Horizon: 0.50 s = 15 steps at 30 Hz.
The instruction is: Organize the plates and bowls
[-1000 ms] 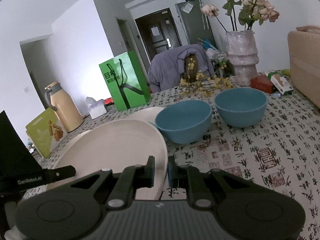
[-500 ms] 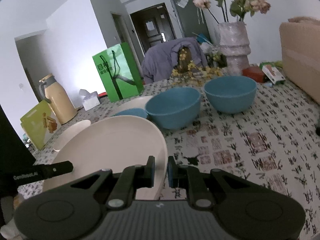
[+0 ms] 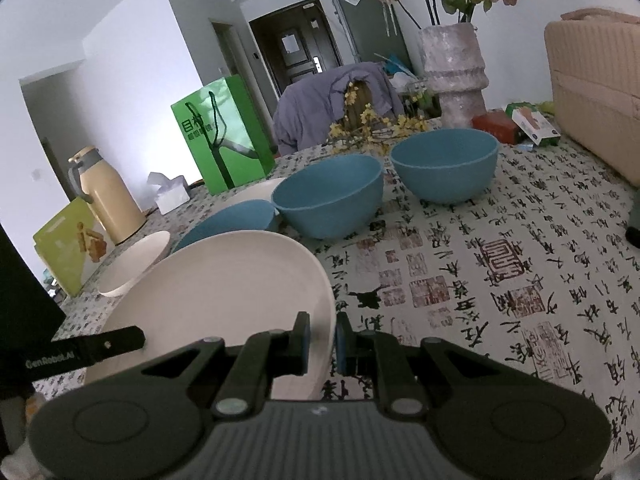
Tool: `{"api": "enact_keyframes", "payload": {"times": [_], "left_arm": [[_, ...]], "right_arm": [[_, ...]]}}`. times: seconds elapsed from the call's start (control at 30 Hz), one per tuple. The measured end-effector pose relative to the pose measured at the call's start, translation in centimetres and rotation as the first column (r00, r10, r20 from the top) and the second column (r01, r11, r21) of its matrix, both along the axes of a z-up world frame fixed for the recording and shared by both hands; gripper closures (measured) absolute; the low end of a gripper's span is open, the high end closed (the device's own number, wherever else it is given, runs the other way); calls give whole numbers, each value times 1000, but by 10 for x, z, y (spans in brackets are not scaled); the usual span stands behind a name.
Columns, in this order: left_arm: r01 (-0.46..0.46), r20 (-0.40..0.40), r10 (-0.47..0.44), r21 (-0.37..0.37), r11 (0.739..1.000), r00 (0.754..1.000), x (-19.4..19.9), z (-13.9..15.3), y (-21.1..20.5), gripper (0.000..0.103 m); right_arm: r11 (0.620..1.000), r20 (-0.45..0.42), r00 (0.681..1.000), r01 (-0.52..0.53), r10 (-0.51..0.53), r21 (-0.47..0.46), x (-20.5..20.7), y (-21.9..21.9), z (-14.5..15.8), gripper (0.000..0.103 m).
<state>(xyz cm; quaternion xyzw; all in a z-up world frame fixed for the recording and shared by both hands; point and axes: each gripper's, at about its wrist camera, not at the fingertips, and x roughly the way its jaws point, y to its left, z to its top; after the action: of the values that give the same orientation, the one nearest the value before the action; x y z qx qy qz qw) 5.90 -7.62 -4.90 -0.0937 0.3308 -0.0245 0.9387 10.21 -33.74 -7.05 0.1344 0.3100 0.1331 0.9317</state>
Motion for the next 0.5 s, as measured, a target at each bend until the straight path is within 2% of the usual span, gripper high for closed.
{"api": "enact_keyframes", "payload": {"times": [0.5], "left_arm": [[4,-40,-3,10,1000,999,5,-14,-2,80]], "right_arm": [[1000,-35,999,-1,1,-8,4,-1,-13,90]]}}
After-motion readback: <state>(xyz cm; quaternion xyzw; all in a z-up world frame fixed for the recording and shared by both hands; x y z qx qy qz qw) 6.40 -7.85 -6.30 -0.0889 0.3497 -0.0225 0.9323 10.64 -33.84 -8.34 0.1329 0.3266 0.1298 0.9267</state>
